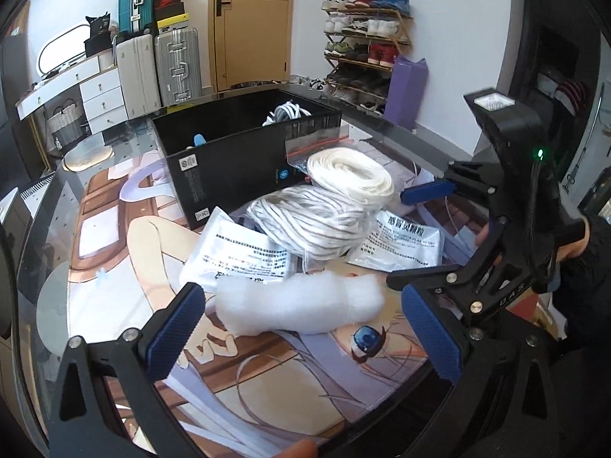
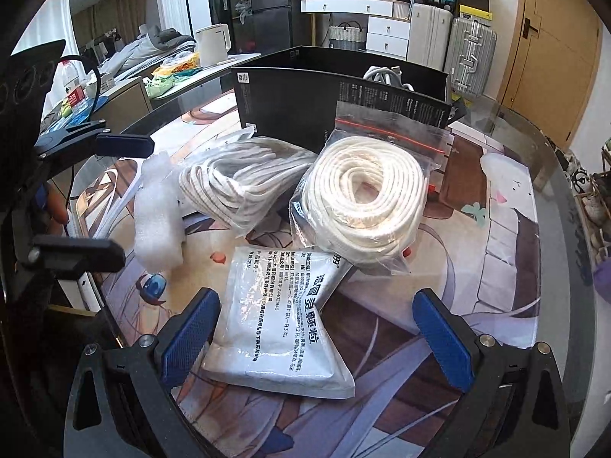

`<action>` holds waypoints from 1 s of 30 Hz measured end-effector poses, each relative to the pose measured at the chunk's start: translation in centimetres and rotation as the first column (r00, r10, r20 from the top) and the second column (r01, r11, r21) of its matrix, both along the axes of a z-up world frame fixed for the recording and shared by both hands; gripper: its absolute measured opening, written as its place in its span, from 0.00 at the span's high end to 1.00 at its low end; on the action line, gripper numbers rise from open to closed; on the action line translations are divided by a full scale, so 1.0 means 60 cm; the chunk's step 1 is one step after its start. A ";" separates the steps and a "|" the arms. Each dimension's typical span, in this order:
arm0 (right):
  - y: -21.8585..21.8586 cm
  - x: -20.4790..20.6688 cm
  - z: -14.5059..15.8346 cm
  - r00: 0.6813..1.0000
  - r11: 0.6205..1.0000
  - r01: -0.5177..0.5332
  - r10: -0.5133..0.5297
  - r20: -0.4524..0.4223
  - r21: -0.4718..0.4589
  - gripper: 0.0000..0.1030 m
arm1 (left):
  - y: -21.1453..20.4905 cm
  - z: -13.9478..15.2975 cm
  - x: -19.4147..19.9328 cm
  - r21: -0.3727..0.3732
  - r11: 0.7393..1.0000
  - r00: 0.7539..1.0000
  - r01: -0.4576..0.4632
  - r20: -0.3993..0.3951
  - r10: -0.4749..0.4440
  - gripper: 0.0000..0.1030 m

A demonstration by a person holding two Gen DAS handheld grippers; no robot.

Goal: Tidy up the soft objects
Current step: 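Move the left gripper back to the white foam tube on the mat, then close the left gripper on the foam tube while the right gripper grasps the white packet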

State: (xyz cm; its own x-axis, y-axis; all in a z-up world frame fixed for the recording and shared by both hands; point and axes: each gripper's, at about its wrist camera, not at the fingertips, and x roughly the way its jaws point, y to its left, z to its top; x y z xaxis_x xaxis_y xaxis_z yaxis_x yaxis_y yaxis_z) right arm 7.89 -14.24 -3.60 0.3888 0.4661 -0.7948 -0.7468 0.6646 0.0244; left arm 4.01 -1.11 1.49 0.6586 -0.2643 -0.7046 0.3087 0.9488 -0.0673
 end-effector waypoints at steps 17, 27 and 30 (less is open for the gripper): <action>-0.006 -0.002 0.002 1.000 1.000 0.000 0.000 0.003 0.007 0.01 | -0.004 -0.027 0.019 0.057 0.997 0.997 -0.051 -0.056 0.054 0.01; -0.009 -0.005 0.002 1.000 1.000 -0.003 0.003 0.009 0.013 0.01 | -0.010 -0.017 0.007 0.051 0.999 0.999 -0.018 -0.028 0.019 0.13; -0.008 -0.008 0.003 1.000 1.000 -0.008 0.008 0.010 0.007 0.01 | -0.007 -0.009 0.005 0.044 0.999 1.000 -0.022 -0.013 0.023 0.13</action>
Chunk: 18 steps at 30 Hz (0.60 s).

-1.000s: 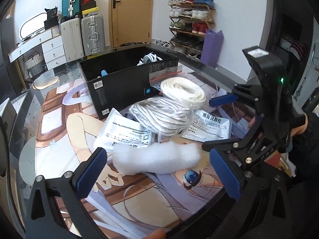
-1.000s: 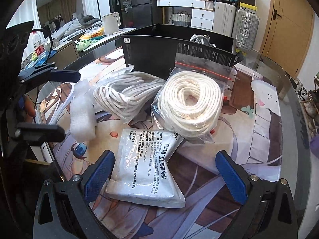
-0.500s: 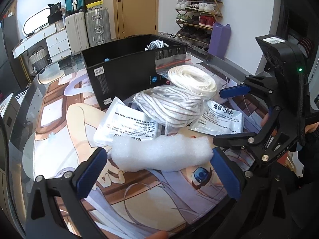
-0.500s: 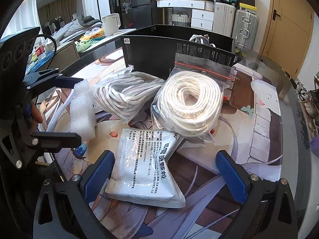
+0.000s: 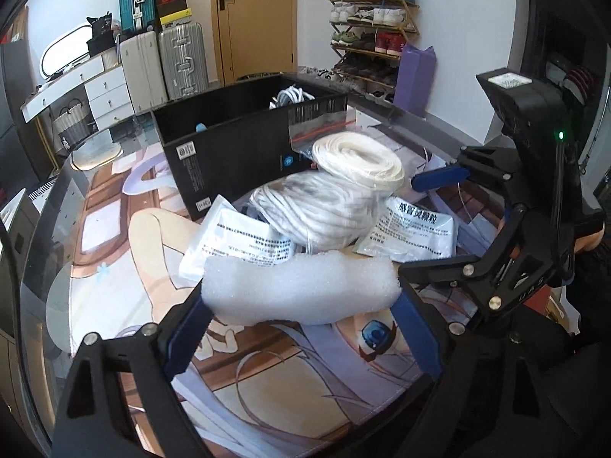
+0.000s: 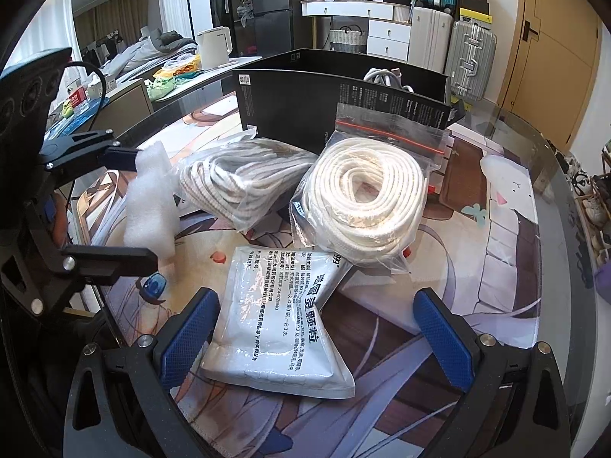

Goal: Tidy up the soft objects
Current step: 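Close the left gripper on the foam tube while the right gripper grasps the white packet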

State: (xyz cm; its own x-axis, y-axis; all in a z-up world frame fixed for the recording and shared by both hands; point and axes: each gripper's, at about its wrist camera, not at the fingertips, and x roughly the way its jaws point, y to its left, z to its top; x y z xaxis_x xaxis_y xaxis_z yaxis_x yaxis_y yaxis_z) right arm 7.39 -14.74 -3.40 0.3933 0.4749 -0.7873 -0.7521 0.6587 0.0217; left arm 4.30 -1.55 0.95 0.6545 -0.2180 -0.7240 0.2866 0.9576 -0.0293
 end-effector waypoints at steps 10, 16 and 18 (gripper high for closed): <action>0.014 -0.025 0.009 0.993 0.993 -0.115 0.114 0.029 0.035 0.47 | 0.011 0.013 -0.001 -0.023 1.000 1.000 -0.013 0.022 0.013 0.13; 0.022 -0.039 0.009 0.984 0.984 -0.171 0.169 0.049 0.041 0.56 | 0.015 0.019 -0.002 -0.030 0.999 0.999 -0.020 0.034 0.021 0.13; 0.023 -0.040 0.009 0.983 0.983 -0.180 0.178 0.047 0.044 0.58 | 0.018 0.022 -0.002 -0.034 0.999 0.999 -0.022 0.040 0.023 0.13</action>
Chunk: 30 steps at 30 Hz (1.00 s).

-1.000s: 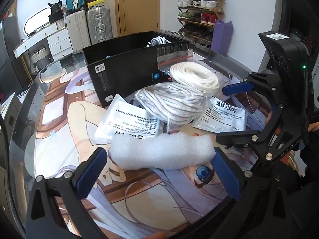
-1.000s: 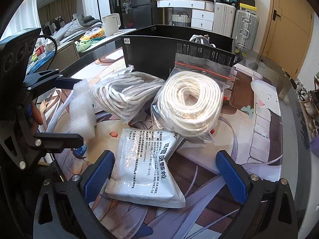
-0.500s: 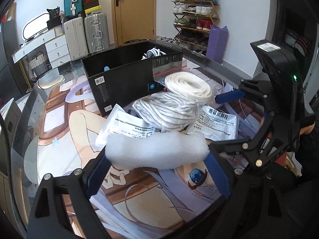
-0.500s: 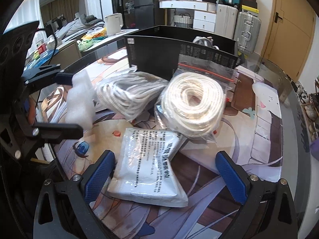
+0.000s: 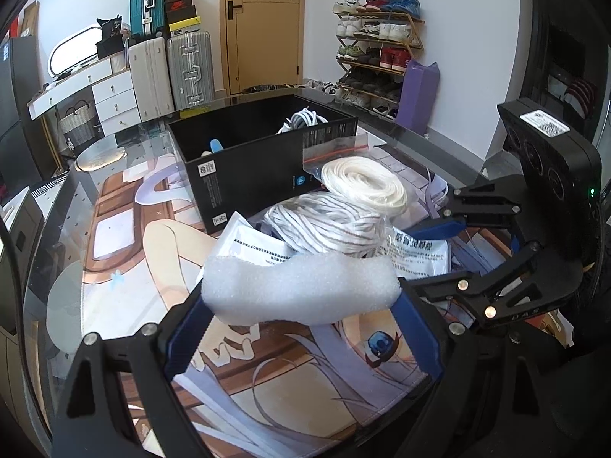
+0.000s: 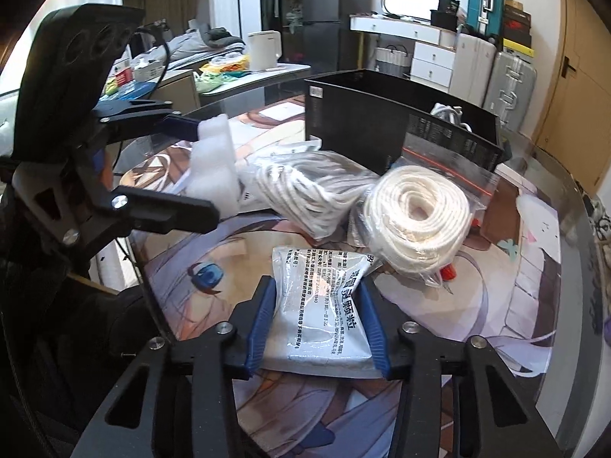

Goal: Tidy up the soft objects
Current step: 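Close the left gripper on the foam tube while the right gripper grasps the white packet, then carry the foam tube and white packet over the black box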

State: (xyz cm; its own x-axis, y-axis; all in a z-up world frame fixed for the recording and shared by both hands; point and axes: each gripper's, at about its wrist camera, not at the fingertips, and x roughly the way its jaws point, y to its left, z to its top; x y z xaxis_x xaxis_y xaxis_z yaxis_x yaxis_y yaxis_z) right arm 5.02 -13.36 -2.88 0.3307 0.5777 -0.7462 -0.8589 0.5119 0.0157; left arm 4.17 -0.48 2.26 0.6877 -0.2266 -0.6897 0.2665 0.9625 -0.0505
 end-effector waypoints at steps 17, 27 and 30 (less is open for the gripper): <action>-0.026 -0.017 0.046 0.999 0.995 -0.039 0.038 0.016 0.087 0.60 | 0.023 0.017 -0.001 -0.035 0.998 0.998 -0.044 0.040 0.046 0.13; -0.054 -0.012 0.083 0.997 0.987 0.024 -0.037 0.074 0.162 0.60 | 0.040 0.027 0.001 -0.071 0.993 0.993 -0.095 0.063 0.100 0.13; -0.059 -0.006 0.092 0.994 0.980 0.054 -0.071 0.083 0.192 0.60 | 0.044 0.029 0.004 -0.083 0.990 0.991 -0.111 0.072 0.117 0.13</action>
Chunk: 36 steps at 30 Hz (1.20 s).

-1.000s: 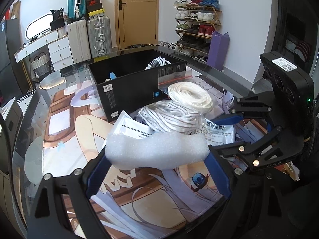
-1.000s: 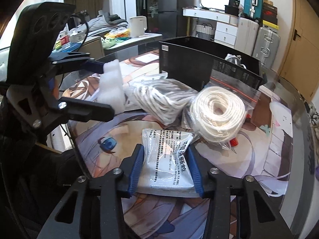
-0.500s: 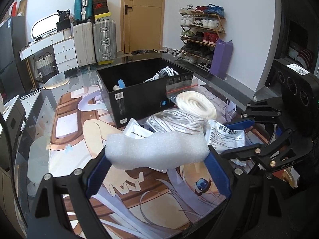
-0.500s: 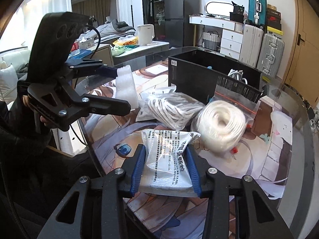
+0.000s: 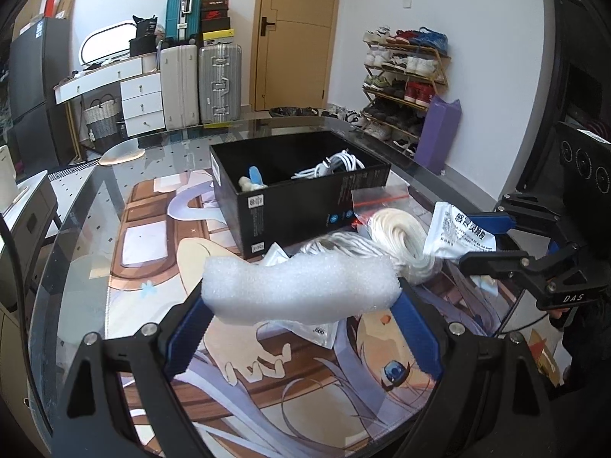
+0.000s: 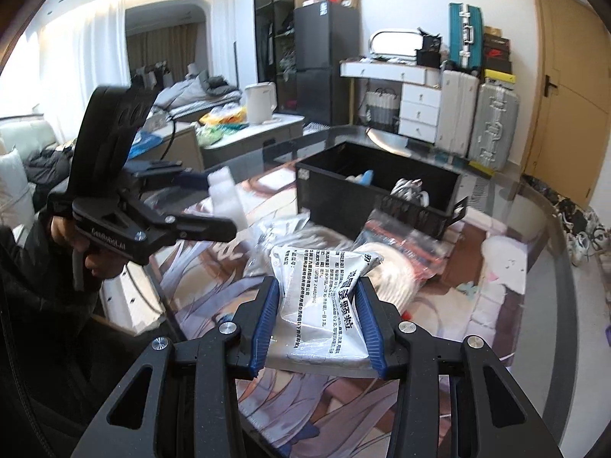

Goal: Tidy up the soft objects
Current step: 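Carry the foam tube and white packet over the black box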

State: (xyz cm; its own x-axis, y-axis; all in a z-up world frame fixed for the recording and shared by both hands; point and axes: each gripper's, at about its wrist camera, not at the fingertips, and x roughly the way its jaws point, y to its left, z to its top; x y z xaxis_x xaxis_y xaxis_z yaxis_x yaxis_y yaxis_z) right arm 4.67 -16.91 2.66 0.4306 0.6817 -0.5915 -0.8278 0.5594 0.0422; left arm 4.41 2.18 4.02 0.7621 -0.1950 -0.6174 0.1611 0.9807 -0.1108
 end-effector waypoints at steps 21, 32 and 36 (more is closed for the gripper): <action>-0.002 0.053 0.062 0.981 0.975 0.184 -0.190 0.044 0.126 0.59 | 0.008 0.060 0.064 0.017 0.997 0.993 -0.080 0.088 0.078 0.13; 0.028 0.107 0.081 0.970 0.963 0.230 -0.238 0.043 0.139 0.59 | 0.013 0.068 0.110 0.024 0.993 0.988 -0.115 0.104 0.112 0.13; 0.035 0.128 0.083 0.968 0.960 0.242 -0.249 0.032 0.144 0.59 | 0.016 0.065 0.133 0.007 0.992 0.987 -0.128 0.094 0.127 0.13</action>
